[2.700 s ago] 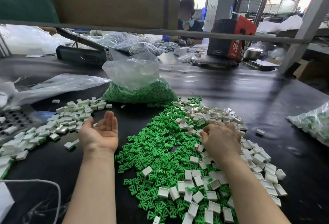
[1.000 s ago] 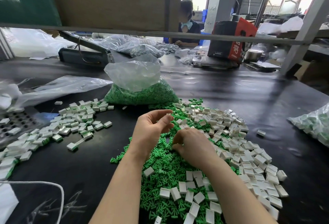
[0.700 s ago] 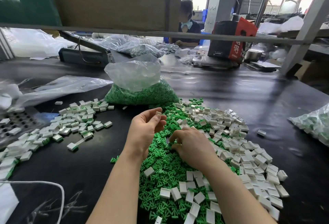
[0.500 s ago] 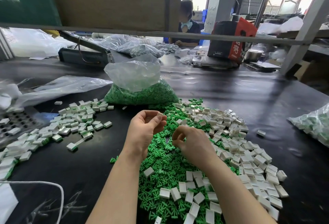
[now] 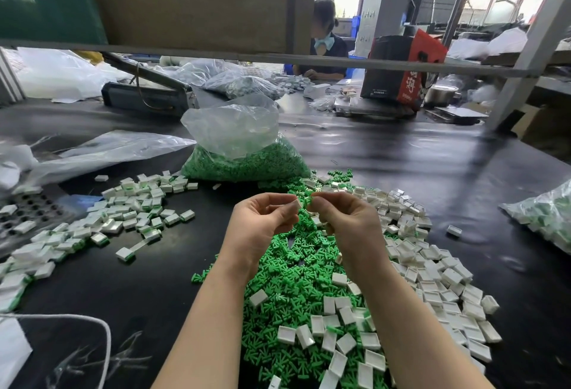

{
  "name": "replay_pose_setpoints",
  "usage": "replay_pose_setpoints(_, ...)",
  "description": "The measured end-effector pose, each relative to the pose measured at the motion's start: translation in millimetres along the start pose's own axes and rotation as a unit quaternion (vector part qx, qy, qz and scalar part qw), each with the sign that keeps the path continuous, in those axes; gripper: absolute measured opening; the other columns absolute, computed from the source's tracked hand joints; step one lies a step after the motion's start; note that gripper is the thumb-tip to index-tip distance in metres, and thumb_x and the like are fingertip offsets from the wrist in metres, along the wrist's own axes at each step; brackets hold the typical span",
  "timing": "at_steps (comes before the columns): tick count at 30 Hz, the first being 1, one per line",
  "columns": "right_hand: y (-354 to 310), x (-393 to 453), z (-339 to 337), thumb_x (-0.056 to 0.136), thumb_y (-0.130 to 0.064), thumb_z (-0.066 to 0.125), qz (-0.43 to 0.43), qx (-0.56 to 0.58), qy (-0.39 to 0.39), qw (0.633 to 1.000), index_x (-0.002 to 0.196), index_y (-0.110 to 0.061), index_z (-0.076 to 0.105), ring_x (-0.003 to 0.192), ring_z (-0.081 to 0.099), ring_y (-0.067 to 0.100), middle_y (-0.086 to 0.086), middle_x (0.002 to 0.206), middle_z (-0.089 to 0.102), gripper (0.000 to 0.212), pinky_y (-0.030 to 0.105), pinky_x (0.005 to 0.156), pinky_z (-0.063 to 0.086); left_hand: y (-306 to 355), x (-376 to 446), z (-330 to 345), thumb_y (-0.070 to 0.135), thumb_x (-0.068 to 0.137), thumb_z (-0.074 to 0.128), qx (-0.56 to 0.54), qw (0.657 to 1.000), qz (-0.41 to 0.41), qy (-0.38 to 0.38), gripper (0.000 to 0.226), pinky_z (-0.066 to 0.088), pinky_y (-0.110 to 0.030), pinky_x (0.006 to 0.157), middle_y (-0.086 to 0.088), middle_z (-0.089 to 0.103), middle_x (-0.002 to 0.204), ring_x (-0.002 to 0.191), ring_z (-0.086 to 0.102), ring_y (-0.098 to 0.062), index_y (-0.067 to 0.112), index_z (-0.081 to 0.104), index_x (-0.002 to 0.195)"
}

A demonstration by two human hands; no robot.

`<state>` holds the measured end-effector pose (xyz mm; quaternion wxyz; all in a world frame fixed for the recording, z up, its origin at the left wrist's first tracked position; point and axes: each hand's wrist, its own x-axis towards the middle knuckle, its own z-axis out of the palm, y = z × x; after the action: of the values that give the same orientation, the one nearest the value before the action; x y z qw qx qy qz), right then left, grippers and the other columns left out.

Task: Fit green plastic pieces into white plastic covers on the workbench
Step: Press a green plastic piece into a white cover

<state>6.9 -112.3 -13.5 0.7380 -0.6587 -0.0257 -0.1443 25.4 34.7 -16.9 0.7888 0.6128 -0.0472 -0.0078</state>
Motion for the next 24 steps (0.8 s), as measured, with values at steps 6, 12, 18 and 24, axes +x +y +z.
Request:
replay_pose_setpoints(6,0.7,-0.8,-1.5,0.084,-0.011,0.073,-0.001,-0.010,-0.005,1.000,0.084,-0.013,0.072,0.060,0.061,-0.002,-0.001,0.073,0.073,0.002,0.012,0.058,0.046,1.2,-2.3,1.5,0.022,0.064,0.079,0.006,1.000,0.001,-0.008,0.020,0.055,-0.020,0.064,-0.008,0.074,0.077,0.068,0.069,-0.014,0.013,0.077,0.082)
replay_pose_setpoints(12,0.8,2.2,-0.8,0.090,-0.008,0.065,0.039,0.006,0.013,0.999,0.084,-0.011,0.064,0.069,0.058,0.011,0.008,0.082,0.074,0.007,0.028,0.065,0.045,2.3,-2.4,1.7,0.020,0.065,0.079,-0.008,1.000,0.002,-0.013,0.017,0.055,-0.021,0.065,-0.009,0.074,0.078,0.069,0.069,-0.015,0.013,0.078,0.081)
replay_pose_setpoints(18,0.6,2.4,-2.8,0.093,-0.004,0.061,0.010,-0.012,0.005,1.000,0.093,-0.011,0.064,0.062,0.059,0.002,0.008,0.078,0.070,0.008,0.017,0.060,0.043,2.0,-2.4,0.6,0.021,0.066,0.079,-0.003,1.000,0.008,0.002,0.021,0.055,-0.021,0.066,-0.007,0.074,0.078,0.069,0.068,-0.014,0.013,0.077,0.085)
replay_pose_setpoints(24,-0.4,0.6,-2.8,0.092,-0.001,0.060,-0.046,-0.062,-0.036,0.996,0.101,-0.014,0.074,0.078,0.065,0.005,0.007,0.093,0.073,0.022,0.016,0.070,0.050,2.3,-2.7,0.3,0.025,0.063,0.080,-0.006,1.000,0.010,-0.004,0.019,0.056,-0.023,0.069,-0.009,0.075,0.082,0.072,0.068,-0.015,0.018,0.080,0.081)
